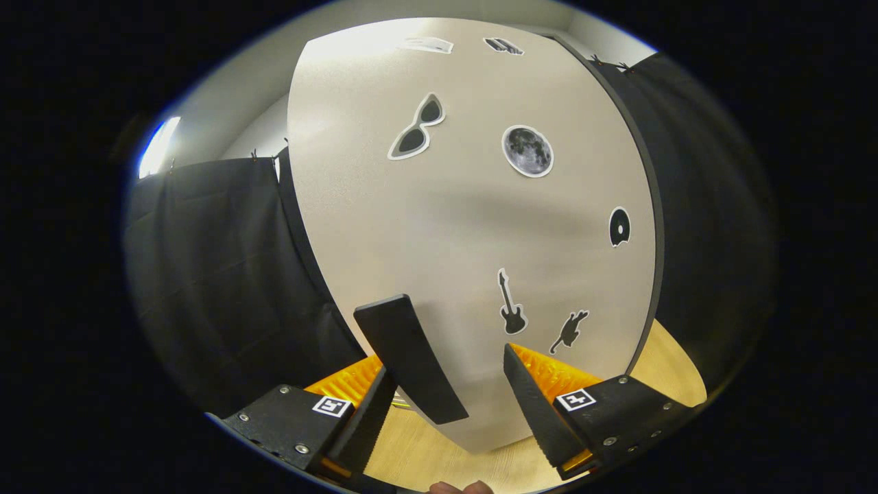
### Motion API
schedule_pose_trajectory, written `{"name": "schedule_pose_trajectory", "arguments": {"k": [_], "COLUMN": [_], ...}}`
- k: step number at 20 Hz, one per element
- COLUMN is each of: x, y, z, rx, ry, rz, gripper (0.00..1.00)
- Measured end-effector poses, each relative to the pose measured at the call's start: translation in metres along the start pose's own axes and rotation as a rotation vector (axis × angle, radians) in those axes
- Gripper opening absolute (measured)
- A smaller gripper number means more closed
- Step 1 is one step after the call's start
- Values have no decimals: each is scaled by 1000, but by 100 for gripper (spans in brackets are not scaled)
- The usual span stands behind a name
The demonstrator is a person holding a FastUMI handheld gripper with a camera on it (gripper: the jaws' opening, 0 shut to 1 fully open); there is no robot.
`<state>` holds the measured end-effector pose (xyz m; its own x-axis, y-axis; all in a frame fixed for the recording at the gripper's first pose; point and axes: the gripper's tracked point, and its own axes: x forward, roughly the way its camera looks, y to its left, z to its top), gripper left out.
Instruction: Open the shoe cabinet door, grab the shoes and put them into the shoe cabinet, then close the shoe cabinet door.
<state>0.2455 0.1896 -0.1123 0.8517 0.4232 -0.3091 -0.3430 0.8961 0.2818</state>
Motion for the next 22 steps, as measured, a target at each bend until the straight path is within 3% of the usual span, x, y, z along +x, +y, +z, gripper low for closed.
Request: {"name": "schedule_pose_trajectory", "arguments": {"k": [9, 16, 22], "x": [24, 47, 52], "y": [7, 10, 9], "z": [14, 20, 29], "rx": [-163, -174, -284], "ry": [-77, -123, -188], "rz": [-92, -134, -246], "gripper": [94, 95, 97]}}
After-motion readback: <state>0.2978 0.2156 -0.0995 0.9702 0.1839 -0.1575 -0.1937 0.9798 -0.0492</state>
